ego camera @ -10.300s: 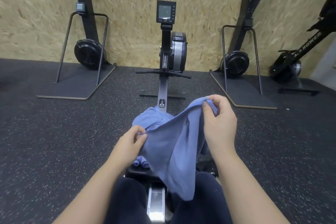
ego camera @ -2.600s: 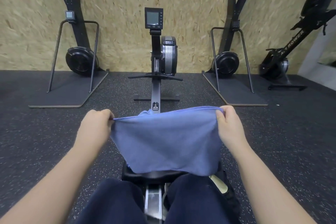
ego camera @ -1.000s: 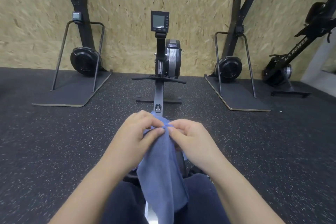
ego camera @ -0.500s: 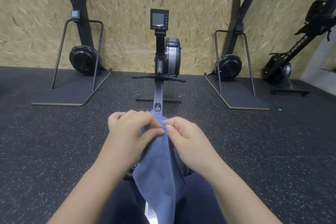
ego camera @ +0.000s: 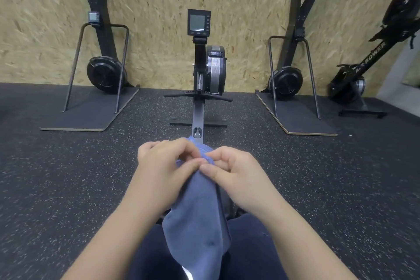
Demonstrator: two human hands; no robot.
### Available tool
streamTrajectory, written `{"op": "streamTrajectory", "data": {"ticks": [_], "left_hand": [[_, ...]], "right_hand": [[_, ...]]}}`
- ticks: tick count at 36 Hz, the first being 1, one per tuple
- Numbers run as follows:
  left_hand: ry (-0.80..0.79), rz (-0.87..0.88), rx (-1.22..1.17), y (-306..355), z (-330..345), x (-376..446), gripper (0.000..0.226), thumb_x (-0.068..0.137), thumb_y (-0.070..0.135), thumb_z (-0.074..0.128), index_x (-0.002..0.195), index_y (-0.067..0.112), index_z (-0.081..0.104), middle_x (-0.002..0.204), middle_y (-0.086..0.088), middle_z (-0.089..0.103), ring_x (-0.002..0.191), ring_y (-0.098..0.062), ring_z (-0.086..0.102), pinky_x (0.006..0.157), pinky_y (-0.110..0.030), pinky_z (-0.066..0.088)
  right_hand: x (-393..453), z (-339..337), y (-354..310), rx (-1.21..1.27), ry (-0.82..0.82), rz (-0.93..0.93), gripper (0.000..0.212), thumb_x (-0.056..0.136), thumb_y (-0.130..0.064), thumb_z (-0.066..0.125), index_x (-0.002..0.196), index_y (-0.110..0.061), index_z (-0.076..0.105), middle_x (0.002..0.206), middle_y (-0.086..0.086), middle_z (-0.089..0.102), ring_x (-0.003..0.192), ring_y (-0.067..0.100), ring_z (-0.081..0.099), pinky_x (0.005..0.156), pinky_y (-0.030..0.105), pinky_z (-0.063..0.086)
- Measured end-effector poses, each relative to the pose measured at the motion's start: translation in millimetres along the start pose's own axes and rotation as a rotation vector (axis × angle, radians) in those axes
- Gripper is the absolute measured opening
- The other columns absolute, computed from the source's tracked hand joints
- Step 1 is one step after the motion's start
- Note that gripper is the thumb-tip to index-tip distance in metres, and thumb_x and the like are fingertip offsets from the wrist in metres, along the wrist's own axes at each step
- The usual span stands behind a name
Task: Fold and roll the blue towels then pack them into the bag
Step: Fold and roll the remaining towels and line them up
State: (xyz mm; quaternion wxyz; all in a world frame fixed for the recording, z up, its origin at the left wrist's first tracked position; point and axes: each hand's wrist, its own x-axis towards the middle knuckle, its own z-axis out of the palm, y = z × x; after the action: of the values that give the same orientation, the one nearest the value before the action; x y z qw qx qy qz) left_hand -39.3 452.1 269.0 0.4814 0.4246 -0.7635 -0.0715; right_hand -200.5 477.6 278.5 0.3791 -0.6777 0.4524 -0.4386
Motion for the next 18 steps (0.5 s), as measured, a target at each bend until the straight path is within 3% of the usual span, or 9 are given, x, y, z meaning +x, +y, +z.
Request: {"op": "streamTrajectory", "data": {"ticks": [4,6,8,11,14,18], "left_hand": [[-0.02,0.072,-0.087,-5.0,-0.9,-1.6,0.025,0.075,0.049,0.054,0.097,0.038,0.06,0.097,0.035,0.06,0.092,0.003,0.053,0.085,-0.026,0.041],[-0.055,0.101,-0.017,-13.9,-1.3,-5.5,0.029,0.075,0.049,0.054,0.102,0.04,0.057,0.102,0.03,0.059,0.091,0.005,0.047,0.084,-0.028,0.037],[-0.085,0.121,0.103,-24.9,-2.5,-9.3,0.028,0.074,0.05,0.052,0.101,0.041,0.055,0.086,0.021,0.06,0.086,0.003,0.041,0.076,-0.031,0.026],[-0.144,0.146,0.239,-39.0,-5.0,-12.9,0.025,0.075,0.052,0.05,0.097,0.04,0.053,0.071,0.028,0.047,0.082,-0.002,0.037,0.065,-0.03,0.013],[-0.211,0.123,0.267,-55.9,-5.0,-16.1,0.025,0.078,0.057,0.048,0.094,0.04,0.055,0.079,0.033,0.052,0.086,-0.003,0.036,0.072,-0.028,0.015],[-0.299,0.103,0.242,-70.5,-1.0,-15.0,0.022,0.083,0.054,0.042,0.093,0.039,0.053,0.086,0.033,0.054,0.091,-0.001,0.034,0.08,-0.034,0.024]], "right_hand": [[0.3,-7.1,2.3,0.079,0.045,-0.021,0.017,0.091,-0.004,0.06,0.086,-0.019,0.066,0.069,-0.015,0.07,0.066,-0.007,0.061,0.063,0.009,0.043],[-0.1,-11.9,4.9,0.068,0.078,-0.048,0.018,0.092,-0.004,0.059,0.087,-0.019,0.066,0.072,-0.015,0.071,0.069,-0.005,0.063,0.066,0.011,0.045],[-0.6,-17.7,6.5,0.041,0.113,-0.079,0.017,0.093,-0.005,0.058,0.087,-0.02,0.066,0.072,-0.019,0.07,0.069,-0.008,0.061,0.066,0.009,0.044],[-0.5,-26.6,8.2,0.009,0.156,-0.106,0.021,0.094,-0.005,0.055,0.085,-0.023,0.065,0.072,-0.023,0.068,0.068,-0.01,0.059,0.065,0.007,0.041],[1.8,-34.8,12.7,0.022,0.221,-0.086,0.022,0.096,-0.007,0.054,0.086,-0.024,0.065,0.075,-0.019,0.069,0.071,-0.006,0.059,0.068,0.01,0.043],[5.2,-43.7,20.7,0.051,0.261,-0.031,0.017,0.097,-0.012,0.053,0.091,-0.02,0.067,0.082,-0.012,0.071,0.077,0.001,0.062,0.072,0.015,0.047]]}}
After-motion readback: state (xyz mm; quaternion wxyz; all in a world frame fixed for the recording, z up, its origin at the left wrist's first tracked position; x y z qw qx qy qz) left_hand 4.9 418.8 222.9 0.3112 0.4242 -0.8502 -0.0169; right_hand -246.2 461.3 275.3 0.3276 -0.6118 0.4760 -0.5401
